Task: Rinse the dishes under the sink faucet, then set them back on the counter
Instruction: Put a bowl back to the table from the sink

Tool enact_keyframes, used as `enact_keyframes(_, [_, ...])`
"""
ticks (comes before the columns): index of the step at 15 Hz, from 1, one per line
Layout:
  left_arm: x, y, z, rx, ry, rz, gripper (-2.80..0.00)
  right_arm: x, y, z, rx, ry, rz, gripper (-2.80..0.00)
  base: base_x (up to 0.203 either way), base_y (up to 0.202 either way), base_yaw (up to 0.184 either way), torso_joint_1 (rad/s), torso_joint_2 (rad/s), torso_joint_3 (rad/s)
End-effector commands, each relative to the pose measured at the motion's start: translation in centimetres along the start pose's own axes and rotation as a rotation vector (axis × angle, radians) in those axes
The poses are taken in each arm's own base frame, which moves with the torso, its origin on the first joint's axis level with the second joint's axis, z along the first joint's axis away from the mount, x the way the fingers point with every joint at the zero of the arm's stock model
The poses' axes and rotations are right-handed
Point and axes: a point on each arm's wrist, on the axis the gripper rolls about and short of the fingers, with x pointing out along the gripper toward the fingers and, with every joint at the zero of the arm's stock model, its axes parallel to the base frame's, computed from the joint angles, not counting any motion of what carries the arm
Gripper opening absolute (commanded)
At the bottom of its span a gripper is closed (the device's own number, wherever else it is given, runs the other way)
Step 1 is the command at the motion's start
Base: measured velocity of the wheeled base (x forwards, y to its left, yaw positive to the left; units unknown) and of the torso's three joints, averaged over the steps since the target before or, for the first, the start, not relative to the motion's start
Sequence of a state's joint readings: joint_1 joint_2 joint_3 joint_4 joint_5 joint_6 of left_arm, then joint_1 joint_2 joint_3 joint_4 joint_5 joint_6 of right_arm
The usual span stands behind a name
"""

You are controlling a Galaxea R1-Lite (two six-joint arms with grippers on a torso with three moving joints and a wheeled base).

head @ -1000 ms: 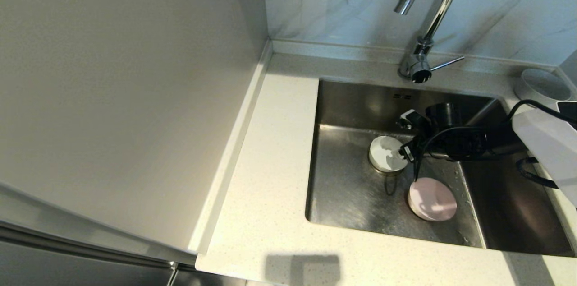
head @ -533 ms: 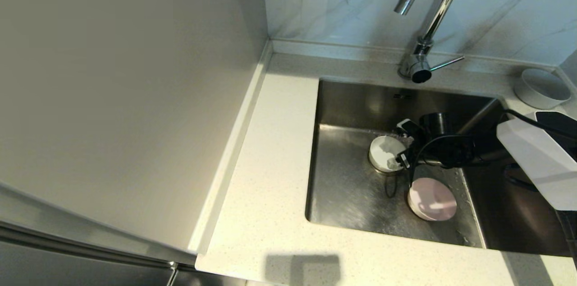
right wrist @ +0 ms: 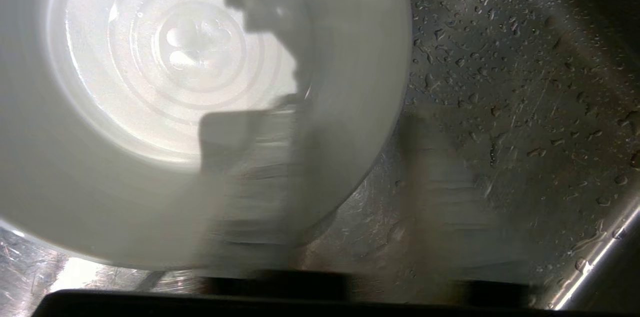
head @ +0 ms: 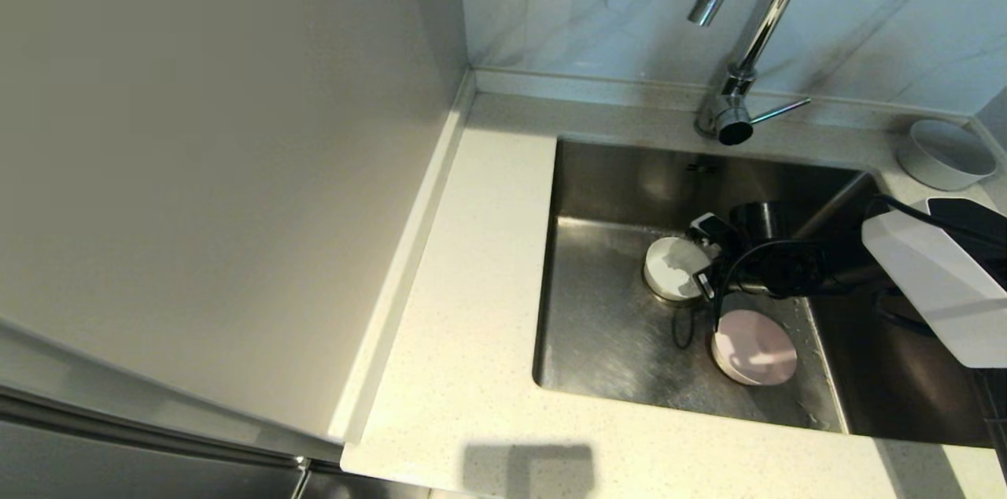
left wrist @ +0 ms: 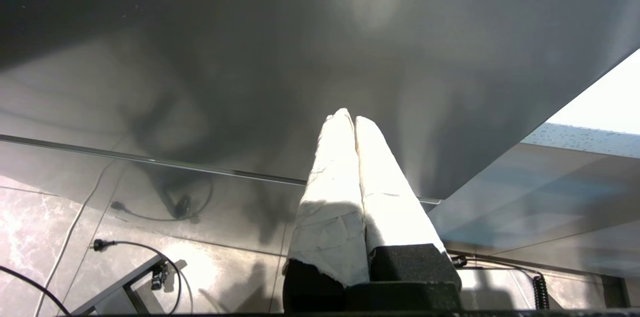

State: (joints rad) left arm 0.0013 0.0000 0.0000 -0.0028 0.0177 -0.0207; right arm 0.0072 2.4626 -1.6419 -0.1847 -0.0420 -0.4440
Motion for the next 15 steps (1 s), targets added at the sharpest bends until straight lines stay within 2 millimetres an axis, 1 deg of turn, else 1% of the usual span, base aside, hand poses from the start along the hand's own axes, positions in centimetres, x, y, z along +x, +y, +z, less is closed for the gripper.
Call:
enact_keyframes(1, [0.0,0.0,0.0,-0.001,-0.003,0.001,-2.8,-0.2,-0.2,0.4,0.0,-0.013,-0.009,-2.8,0.0,0.0,0.0,0.0,0.0,0.0])
enact_keyframes(4, [0.0,0.0,0.0,-0.001,-0.003,0.001,-2.8,-1.1,-1.4,0.9,0.013,-0.034,-0.035,-2.8,0.0,0.0,0.0,0.0,0.0,0.0])
enact_keyframes(7, [0.0,0.0,0.0,-0.001,-0.003,0.001,-2.8,-3.0,-3.0,2.1,0.026,-0.06,-0.103,-2.8,0.0,0.0,0.0,0.0,0.0,0.0])
enact_keyframes(9, [0.0,0.0,0.0,0.001,-0.003,0.001,-2.8,-4.9,-4.7,2.9,0.041,-0.083,-0.15,-2.8,0.0,0.0,0.0,0.0,0.0,0.0])
enact_keyframes(11, [0.0,0.0,0.0,-0.001,-0.003,0.0,-2.8,-6.9,-6.5,3.1,0.054,-0.097,-0.188,-2.8,0.0,0.0,0.0,0.0,0.0,0.0])
enact_keyframes(13, [0.0,0.0,0.0,-0.001,-0.003,0.001,-2.8,-9.0,-7.8,3.2,0.065,-0.109,-0.218,-2.8,0.0,0.0,0.0,0.0,0.0,0.0])
enact_keyframes(15, [0.0,0.0,0.0,-0.001,-0.003,0.001,-2.8,-11.7,-8.9,3.2,0.075,-0.121,-0.249,-2.8,0.0,0.0,0.0,0.0,0.0,0.0])
